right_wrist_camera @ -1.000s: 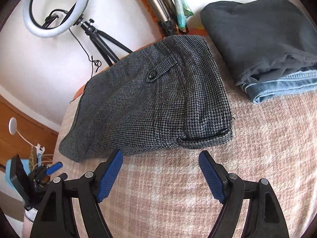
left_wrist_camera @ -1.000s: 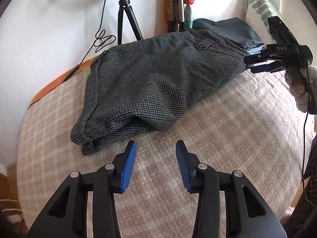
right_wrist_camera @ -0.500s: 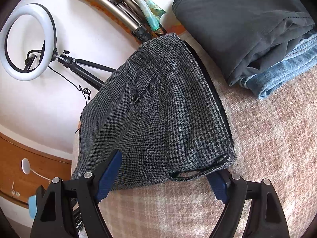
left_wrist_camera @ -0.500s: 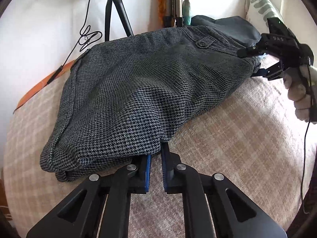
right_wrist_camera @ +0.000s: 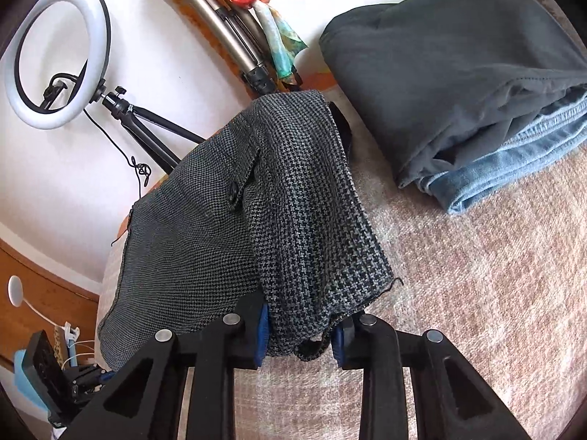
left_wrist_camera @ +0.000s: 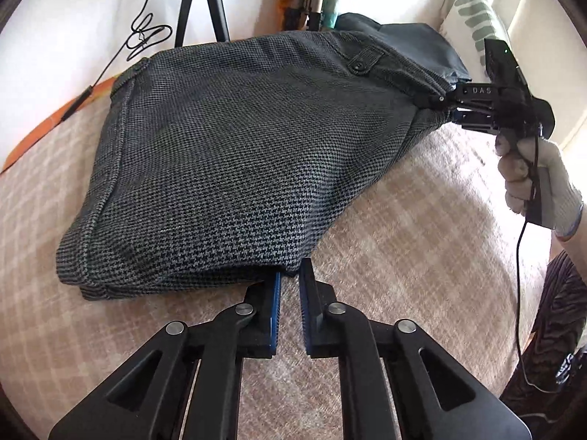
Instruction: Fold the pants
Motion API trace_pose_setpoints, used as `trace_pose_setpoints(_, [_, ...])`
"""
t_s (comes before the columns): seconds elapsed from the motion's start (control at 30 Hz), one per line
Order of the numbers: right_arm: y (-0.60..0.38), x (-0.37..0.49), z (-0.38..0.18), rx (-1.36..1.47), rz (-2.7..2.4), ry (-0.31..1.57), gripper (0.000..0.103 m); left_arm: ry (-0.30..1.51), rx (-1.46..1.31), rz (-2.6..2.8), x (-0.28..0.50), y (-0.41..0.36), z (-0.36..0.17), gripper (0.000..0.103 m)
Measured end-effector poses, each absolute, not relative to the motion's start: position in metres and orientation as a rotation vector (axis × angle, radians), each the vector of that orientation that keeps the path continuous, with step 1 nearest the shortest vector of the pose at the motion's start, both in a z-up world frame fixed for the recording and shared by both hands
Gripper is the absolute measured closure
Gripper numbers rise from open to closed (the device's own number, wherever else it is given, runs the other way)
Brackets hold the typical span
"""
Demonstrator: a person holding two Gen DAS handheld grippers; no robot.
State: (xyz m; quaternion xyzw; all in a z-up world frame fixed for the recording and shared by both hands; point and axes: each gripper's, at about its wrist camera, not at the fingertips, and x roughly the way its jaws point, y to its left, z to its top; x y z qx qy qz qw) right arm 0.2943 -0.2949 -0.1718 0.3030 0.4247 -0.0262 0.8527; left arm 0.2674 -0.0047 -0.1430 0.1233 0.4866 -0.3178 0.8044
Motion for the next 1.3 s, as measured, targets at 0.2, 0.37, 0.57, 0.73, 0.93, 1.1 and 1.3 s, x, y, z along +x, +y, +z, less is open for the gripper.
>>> trace_pose_setpoints(0.2, [-0.305, 0.290, -0.165, 0.710, -0.006, 0.872, 0.037, 0.952, 0.195, -0.661, 0.259, 0.020, -0.090, 0.090])
trace_pose_setpoints(0.37, [-0.316, 0.281, -0.177, 0.883, 0.002, 0.831, 0.031, 0.856, 0.264, -0.570, 0.285, 0.004, -0.067, 0.090])
trace_pose_setpoints(0.57, [-0.324, 0.275, -0.184, 0.999, -0.020, 0.801, 0.032, 0.924, 0.417, -0.538, 0.314, -0.024, -0.119, 0.090])
trace_pose_setpoints(0.73, [-0.330, 0.254, -0.181, 1.021, -0.084, 0.773, 0.026, 0.935, 0.480, -0.497, 0.319, -0.013, -0.149, 0.086])
trace_pose_setpoints(0.93, [-0.318, 0.279, -0.179, 0.964, -0.035, 0.787, 0.032, 0.948, 0.408, -0.467, 0.322, -0.006, -0.132, 0.087])
trace_pose_setpoints(1.1, [-0.320, 0.289, -0.185, 0.975, -0.100, 0.779, 0.063, 0.868, 0.394, -0.489, 0.311, -0.031, -0.099, 0.085])
trace_pose_setpoints(1.3, [-0.320, 0.282, -0.185, 0.952, -0.110, 0.760, 0.074, 0.853, 0.363, -0.507, 0.345, -0.101, -0.094, 0.085])
